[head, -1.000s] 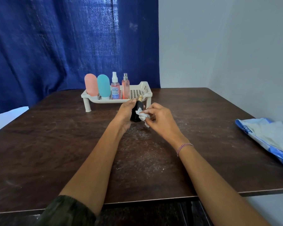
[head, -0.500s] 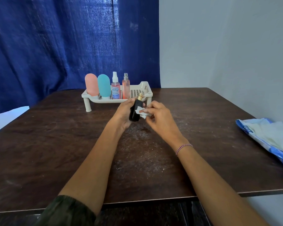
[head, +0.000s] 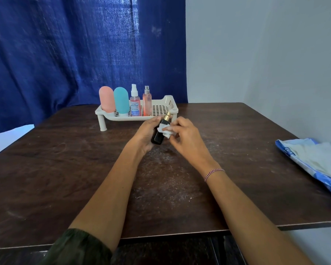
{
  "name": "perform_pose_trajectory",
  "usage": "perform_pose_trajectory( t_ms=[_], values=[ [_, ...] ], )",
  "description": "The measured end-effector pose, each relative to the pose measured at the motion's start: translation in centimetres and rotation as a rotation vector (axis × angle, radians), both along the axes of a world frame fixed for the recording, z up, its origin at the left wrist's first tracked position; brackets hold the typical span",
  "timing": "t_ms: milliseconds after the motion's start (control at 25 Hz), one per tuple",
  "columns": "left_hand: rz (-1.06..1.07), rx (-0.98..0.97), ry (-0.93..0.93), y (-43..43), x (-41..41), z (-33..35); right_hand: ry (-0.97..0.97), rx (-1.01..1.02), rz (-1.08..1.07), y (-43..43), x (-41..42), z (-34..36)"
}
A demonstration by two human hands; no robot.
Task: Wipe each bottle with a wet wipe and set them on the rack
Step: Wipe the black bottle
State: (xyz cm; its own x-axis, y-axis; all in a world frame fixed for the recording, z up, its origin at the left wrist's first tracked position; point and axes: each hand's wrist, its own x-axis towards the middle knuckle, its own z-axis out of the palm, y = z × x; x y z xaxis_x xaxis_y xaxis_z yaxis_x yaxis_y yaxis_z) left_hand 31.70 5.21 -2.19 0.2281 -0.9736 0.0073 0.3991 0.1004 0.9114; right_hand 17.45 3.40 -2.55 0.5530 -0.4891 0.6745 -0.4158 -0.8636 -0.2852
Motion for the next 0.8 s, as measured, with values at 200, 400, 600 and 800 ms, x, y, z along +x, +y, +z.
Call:
perform_pose_trajectory(
  t_ms=[200,400,600,800],
  values=[
    [-0.018,0.011,-0.056,0.07,-0.06,-0.13,-0.006,-0.010,-0.029,0.01,-0.03,-0.04],
    [0.022,0.015,-0.075,0.04,0.07,-0.17,0.025,0.010,0.029,0.08,0.11,-0.06],
    [0.040,0.061,-0.205,0.04,-0.32,-0.35,-0.093,0.048,-0.115,-0.49,-0.69,0.48],
    [0.024,0.041,-0.292,0.27,-0.34,-0.17,-0.068,0.067,-0.052,-0.06,-0.42,0.35]
  ],
)
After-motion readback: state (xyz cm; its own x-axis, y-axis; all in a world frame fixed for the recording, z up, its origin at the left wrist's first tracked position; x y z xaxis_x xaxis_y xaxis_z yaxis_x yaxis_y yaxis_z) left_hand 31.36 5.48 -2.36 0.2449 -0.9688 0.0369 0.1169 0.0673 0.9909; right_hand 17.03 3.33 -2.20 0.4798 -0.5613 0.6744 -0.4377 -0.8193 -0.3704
